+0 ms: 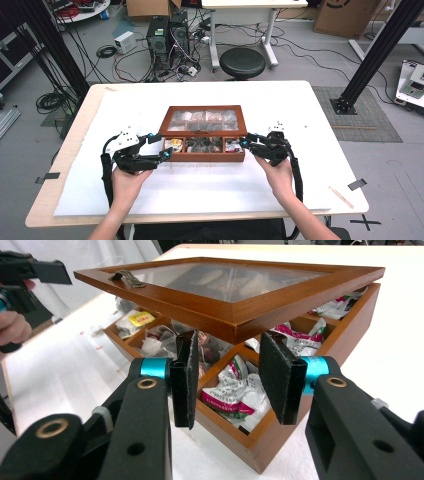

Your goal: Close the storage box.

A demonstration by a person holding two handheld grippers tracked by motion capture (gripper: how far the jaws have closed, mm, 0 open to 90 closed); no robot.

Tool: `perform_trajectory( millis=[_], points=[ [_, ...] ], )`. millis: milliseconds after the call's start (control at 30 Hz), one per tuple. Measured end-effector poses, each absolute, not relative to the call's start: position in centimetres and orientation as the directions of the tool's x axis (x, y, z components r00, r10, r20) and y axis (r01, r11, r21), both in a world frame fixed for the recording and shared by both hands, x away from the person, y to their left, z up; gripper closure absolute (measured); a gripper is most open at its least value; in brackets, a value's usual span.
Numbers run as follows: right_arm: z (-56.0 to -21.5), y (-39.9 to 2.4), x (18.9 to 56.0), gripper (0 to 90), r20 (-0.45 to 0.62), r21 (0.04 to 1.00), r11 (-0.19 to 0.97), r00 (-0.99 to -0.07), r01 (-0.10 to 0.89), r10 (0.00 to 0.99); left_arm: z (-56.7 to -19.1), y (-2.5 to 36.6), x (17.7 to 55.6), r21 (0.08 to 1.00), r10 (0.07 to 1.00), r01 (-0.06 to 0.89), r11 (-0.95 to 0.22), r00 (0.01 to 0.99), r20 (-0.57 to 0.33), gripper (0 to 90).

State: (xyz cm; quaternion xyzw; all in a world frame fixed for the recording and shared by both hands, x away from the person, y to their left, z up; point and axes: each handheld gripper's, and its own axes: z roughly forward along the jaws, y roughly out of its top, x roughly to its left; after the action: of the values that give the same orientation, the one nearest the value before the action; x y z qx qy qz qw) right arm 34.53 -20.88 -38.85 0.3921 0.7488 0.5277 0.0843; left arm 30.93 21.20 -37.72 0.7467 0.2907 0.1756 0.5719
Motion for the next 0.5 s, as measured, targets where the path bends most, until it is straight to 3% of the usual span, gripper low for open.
perform_trajectory(
  millis=[500],
  points=[
    [-40.0,-20.9,34.2,61.0,0.263,0.851,0.167,-0.678,0.499,0.686,-37.4,21.4,30.6,0.962,0.646,0.210,-0.175,0.762,-0.048,33.8]
  ],
)
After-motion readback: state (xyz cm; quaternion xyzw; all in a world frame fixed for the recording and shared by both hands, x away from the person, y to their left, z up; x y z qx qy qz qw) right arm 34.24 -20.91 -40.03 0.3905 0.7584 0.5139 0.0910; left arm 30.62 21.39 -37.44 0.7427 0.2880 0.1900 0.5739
